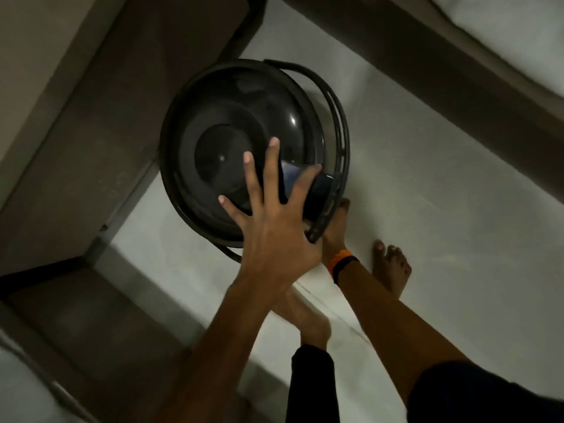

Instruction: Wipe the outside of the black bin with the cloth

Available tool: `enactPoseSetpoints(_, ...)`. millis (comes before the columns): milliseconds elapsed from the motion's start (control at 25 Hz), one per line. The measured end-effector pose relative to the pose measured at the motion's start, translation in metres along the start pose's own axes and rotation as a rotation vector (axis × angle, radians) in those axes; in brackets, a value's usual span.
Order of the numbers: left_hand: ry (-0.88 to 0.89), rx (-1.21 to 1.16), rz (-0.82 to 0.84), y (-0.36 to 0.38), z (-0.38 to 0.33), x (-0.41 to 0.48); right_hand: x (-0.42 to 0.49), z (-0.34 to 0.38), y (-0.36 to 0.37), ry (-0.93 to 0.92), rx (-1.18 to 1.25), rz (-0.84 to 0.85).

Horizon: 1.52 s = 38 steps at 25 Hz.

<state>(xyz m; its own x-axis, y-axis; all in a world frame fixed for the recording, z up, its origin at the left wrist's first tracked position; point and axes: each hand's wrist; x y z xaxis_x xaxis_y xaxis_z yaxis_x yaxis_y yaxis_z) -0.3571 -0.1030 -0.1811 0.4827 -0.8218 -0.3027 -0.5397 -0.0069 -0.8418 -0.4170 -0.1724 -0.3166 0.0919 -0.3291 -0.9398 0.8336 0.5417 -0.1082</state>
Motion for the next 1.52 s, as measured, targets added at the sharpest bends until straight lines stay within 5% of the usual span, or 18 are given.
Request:
enactPoseSetpoints(200,0.018,0.249,0.005,0.033,0.01,0.008,-0.034,0.022,-0.044,-0.217,-0.106,0.166)
enactPoseSetpoints(560,-0.133,0.199,0.043,0.015,0.022,-0.005,-0.082,0.134,-0.062,-0.596,-0.264,0.036)
enactPoseSetpoints(720,-0.217,0.155,-0.083,-0.029,0.049,-0.017,-0.116,0.184,-0.021,-0.784,-0.434,0.109)
enactPoseSetpoints(960,-0.284,0.294,-0.295,-0.13,0.143,-0.016,-0.161,0.251,0.121,-0.676,-0.396,0.335)
enactPoseSetpoints(1080,-0.341,0.313,-0.352,-0.174,0.196,-0.007,-0.187,0.281,0.194,-0.907,-0.479,0.357)
enactPoseSetpoints(1200,-0.392,0.263,-0.338,-0.207,0.245,0.01,-0.187,0.301,0.268,-1.381,-1.025,0.246)
enactPoseSetpoints(1320,-0.472,0.173,-0.299,-0.215,0.278,0.03,-0.155,0.293,0.311,-1.337,-1.706,0.124)
enactPoseSetpoints(1400,-0.522,0.044,-0.271,-0.213,0.289,0.037,-0.126,0.277,0.316,-1.362,-1.899,0.029)
enactPoseSetpoints(1520,-0.545,0.002,-0.217,-0.209,0.29,0.039,-0.109,0.271,0.316,-1.474,-1.823,-0.054)
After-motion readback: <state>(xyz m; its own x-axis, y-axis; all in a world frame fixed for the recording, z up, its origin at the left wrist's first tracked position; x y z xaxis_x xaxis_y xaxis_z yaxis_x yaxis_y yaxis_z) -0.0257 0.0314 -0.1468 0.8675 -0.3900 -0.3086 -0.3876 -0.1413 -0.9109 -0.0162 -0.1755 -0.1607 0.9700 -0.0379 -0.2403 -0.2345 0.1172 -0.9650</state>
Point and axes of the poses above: each hand's wrist, its own x-axis towards the middle knuckle, its own y-axis out of the palm, z = x × y, and after that the axes turned 15 degrees about y, right-handed
